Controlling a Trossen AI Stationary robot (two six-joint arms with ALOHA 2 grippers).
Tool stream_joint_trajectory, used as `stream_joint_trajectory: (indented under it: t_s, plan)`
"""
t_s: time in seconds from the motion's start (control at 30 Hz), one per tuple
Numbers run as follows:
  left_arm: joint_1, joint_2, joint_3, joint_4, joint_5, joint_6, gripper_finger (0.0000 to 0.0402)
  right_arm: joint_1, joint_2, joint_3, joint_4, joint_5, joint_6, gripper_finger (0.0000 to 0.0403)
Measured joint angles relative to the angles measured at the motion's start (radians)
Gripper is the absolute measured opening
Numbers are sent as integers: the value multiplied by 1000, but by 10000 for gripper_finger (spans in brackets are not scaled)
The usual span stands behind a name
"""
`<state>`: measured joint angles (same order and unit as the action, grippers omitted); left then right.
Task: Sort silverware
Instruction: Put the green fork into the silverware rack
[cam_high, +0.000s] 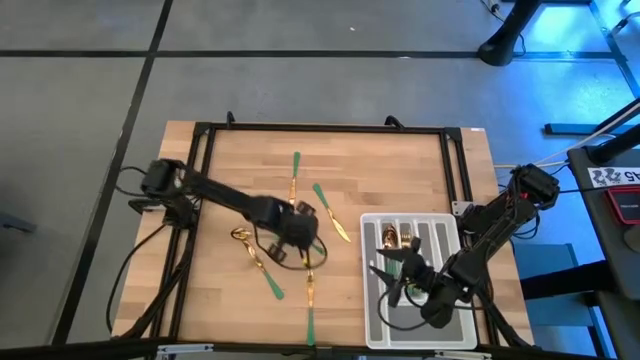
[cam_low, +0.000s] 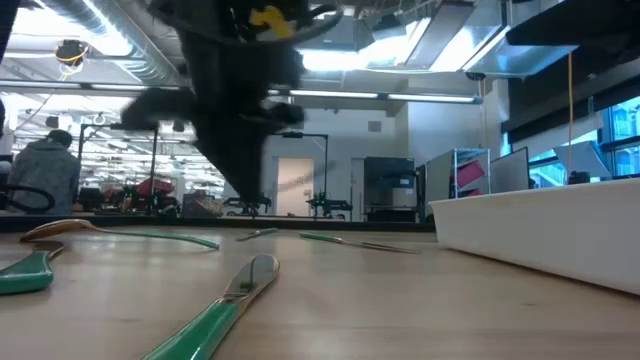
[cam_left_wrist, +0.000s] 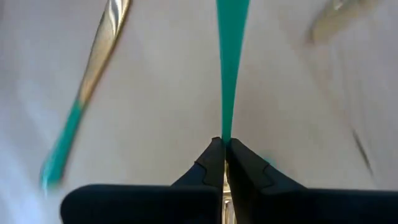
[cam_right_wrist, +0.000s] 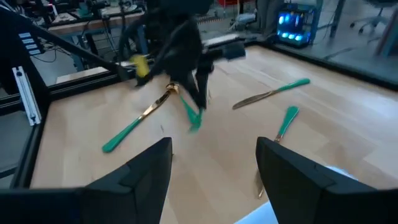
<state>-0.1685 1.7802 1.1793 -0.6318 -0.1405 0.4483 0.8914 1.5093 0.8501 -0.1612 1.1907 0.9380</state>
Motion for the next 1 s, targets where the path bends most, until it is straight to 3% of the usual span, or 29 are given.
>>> stream_joint_trajectory:
  t_s: [0.13, 0.27, 0.43, 0.57, 0.87, 0.93, 1.0]
  plan:
    - [-33, 125, 54, 118, -1, 30, 2, -36, 0, 0, 31, -52, 0, 234]
    - [-42, 247, 145, 106, -8, 52, 3, -87, 0, 0, 41, -96, 0, 234]
    - [-55, 297, 206, 83, -39, 56, 5, -162, 3, 0, 53, -202, 0, 234]
    - [-54, 277, 207, 77, -33, 14, 26, -231, 40, 0, 60, -341, 0, 234]
    - [-47, 129, 208, -2, -30, -179, 130, -343, 145, 0, 278, -643, -108, 234]
    - [-47, 88, 207, -66, -70, -264, 146, -357, 172, 0, 387, -678, -217, 234]
    - [-49, 35, 189, -106, -175, -363, 152, -372, 208, 3, 489, -707, -332, 234]
